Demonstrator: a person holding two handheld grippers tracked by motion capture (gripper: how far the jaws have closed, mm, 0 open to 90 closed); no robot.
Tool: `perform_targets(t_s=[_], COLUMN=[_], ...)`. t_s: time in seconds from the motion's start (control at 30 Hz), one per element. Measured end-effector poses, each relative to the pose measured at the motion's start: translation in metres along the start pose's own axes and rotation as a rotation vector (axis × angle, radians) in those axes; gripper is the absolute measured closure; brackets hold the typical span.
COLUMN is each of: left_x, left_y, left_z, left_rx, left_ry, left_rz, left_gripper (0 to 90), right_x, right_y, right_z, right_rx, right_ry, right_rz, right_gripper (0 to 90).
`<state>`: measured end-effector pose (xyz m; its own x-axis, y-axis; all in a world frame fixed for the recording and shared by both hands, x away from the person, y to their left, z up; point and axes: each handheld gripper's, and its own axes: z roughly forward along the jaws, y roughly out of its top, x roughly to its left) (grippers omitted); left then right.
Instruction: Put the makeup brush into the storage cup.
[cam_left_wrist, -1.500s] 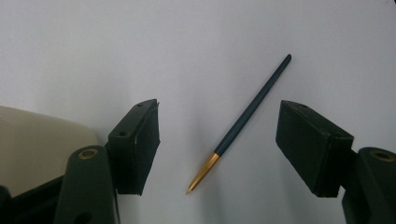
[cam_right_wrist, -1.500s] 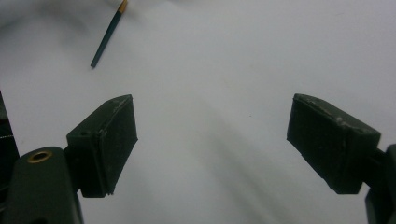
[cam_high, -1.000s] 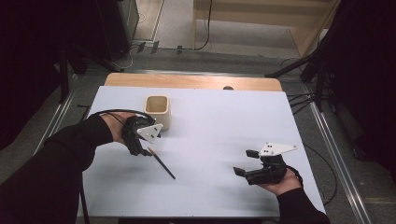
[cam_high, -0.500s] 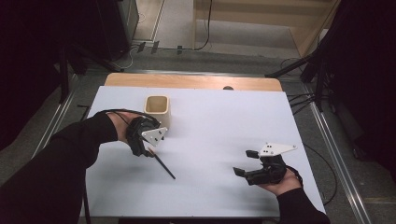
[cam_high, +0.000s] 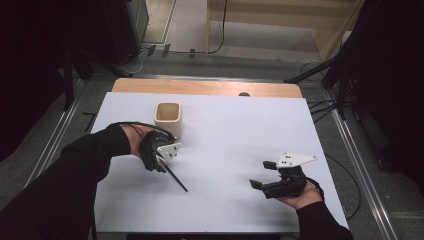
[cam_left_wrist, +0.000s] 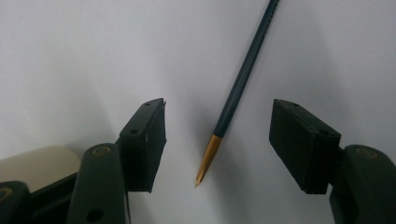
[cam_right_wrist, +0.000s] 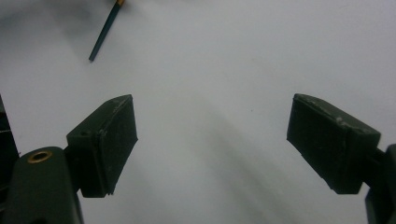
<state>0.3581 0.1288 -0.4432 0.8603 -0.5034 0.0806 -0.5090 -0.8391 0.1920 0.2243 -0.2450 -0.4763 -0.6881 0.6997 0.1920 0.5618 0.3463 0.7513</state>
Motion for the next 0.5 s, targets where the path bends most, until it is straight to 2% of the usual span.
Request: perform_targets(t_s=[0.27,0.5], left_x=[-0.001,0.000], left_y=[-0.001,-0.002], left_z=[0.012,0.020], left_rx=[0.061,0.089], left_ry=[-0.037,-0.038], left_rz=[0.007,-0.004], left_gripper=[41.5,47.6], right_x=[0.000,0.000], right_y=[0.000,0.000], right_z=[0.000,0.000], right_rx=[0.002,0.001], right_ry=[0.001,0.003], right_rz=[0.001,0.000], right_gripper=[16.8,16.8])
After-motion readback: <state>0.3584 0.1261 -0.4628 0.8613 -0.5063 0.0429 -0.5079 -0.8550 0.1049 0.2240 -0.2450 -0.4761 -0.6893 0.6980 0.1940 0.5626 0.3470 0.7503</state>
